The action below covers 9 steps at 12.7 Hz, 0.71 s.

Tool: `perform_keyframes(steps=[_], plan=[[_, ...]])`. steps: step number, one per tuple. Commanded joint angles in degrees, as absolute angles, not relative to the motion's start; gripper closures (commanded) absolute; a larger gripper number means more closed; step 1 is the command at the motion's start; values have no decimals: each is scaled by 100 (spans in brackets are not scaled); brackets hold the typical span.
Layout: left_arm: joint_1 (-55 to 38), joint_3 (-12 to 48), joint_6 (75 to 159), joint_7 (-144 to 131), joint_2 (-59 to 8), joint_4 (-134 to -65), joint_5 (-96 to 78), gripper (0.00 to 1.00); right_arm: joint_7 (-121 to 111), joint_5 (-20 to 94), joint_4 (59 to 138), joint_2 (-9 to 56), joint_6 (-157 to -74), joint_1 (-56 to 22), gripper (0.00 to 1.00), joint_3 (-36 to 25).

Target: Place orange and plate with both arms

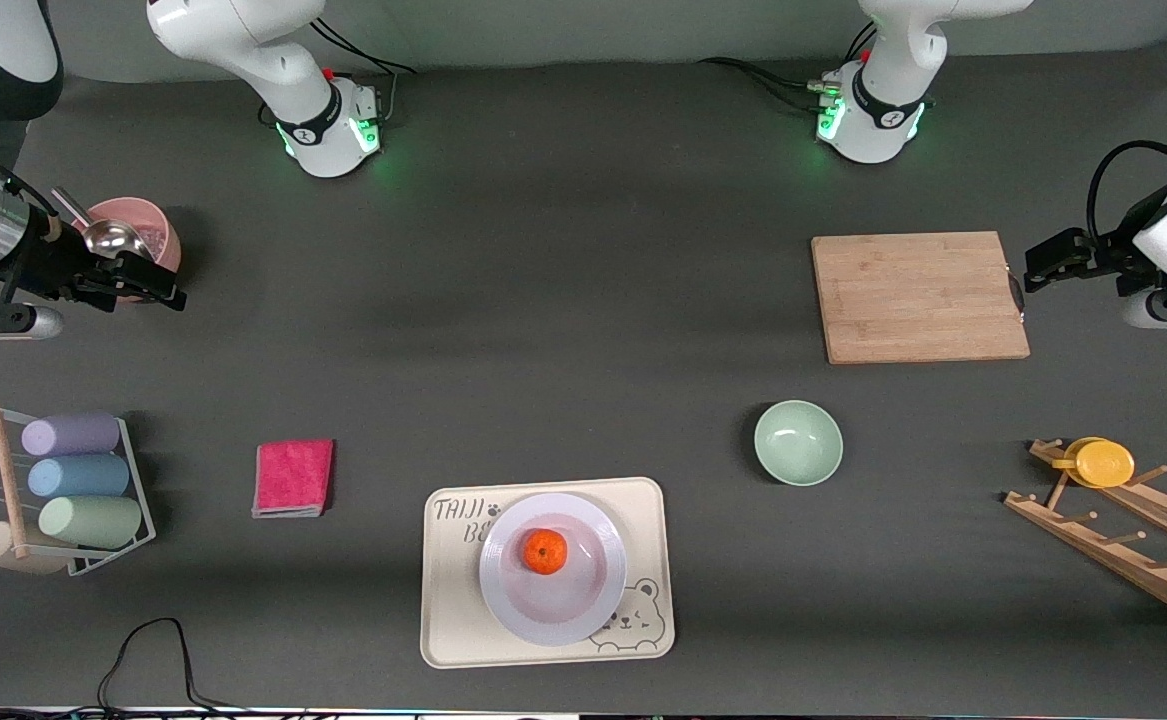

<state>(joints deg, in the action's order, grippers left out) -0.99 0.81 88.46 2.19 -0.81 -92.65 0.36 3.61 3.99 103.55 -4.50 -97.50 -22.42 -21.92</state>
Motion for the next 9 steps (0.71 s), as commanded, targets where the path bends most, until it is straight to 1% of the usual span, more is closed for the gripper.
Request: perform_keyframes(steps=[1, 2, 4, 5, 6, 8, 9], plan=[[-141, 70, 8815, 149, 18, -9325, 105, 0, 598, 107, 10266, -492, -9633, -2417, 0, -2171], [-141, 70, 8815, 149, 18, -9325, 105, 0, 615, 79, 10257, -457, -9598, -2182, 0, -1953], [-149, 70, 8815, 141, 18, -9325, 105, 0, 563, 88, 10309, -439, -9615, -763, 0, -561], [-141, 70, 8815, 141, 18, -9325, 105, 0, 563, 88, 10310, -439, -9615, -338, 0, -162], [-149, 70, 8815, 149, 18, -9325, 105, 0, 510, 88, 10310, -466, -9589, -247, 0, -45], [-141, 70, 8815, 141, 18, -9325, 105, 0, 387, 140, 10318, -457, -9571, -203, 0, -9], [-149, 70, 8815, 149, 18, -9325, 105, 0, 152, 193, 10344, -457, -9571, 50, 0, 226]])
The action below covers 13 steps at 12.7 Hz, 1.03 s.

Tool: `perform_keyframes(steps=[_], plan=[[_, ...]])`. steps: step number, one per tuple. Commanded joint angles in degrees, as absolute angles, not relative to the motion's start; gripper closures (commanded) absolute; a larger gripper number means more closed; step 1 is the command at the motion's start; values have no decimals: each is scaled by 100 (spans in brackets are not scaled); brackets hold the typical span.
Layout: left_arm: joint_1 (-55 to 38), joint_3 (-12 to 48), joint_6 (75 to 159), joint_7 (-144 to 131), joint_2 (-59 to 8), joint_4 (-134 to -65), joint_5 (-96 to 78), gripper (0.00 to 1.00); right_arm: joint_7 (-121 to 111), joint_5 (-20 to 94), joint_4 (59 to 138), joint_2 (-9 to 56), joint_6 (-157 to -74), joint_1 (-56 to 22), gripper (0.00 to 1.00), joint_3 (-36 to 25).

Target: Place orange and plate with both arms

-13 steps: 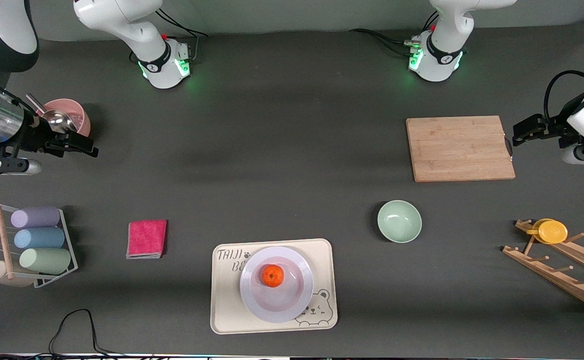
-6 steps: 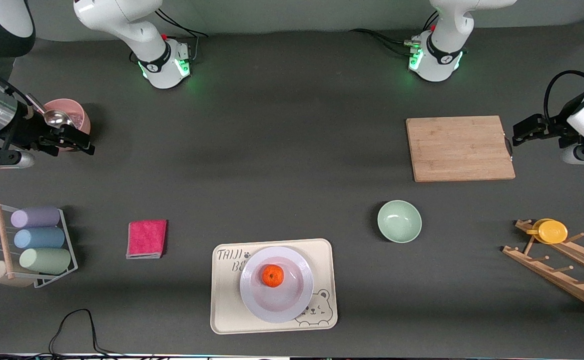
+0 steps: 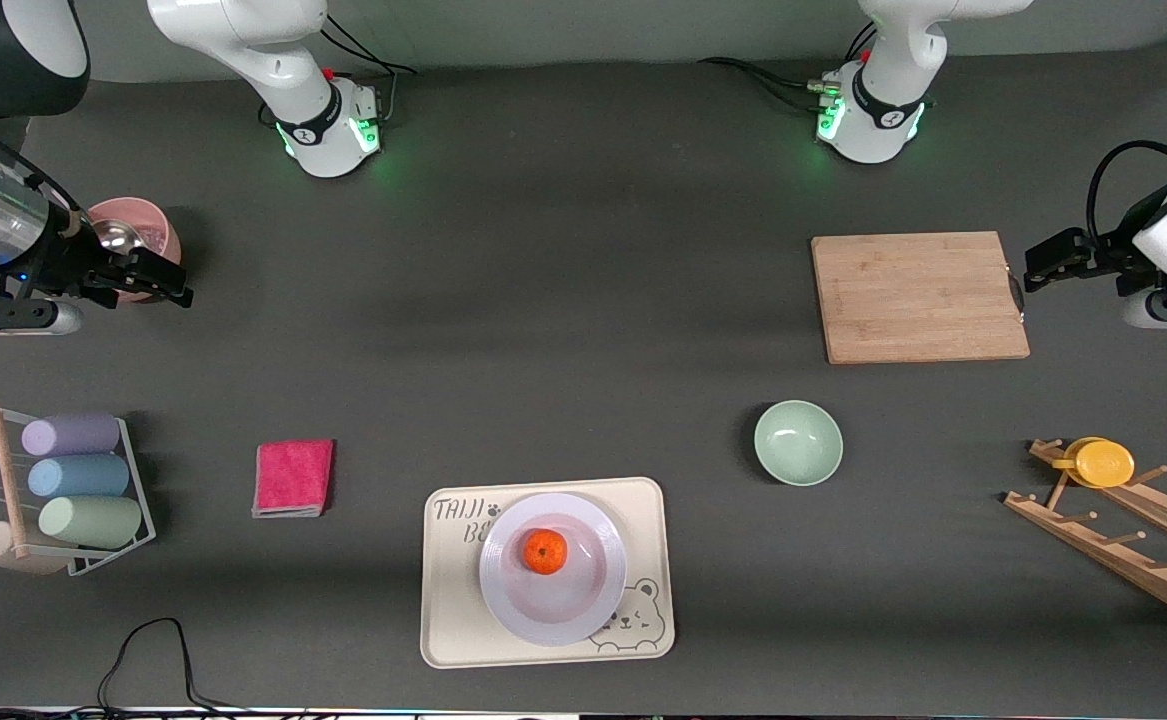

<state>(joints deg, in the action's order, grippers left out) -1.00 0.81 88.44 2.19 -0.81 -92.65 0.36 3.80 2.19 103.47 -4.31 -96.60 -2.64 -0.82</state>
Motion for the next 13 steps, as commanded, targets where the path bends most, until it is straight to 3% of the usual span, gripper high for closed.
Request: perform_keyframes(steps=[1, 3, 5, 13], plan=[[-141, 70, 8815, 141, 18, -9325, 105, 0, 106, 228, 10345, -483, -9554, 296, 0, 611], [-141, 70, 8815, 141, 18, -9325, 105, 0, 79, 281, 10336, -440, -9597, 195, 0, 590], [-149, 70, 8815, 149, 18, -9325, 106, 0, 79, 421, 10336, -396, -9633, -394, 0, -68], [-141, 70, 8807, 149, 18, -9325, 106, 0, 88, 457, 10327, -387, -9571, -396, 0, -123]])
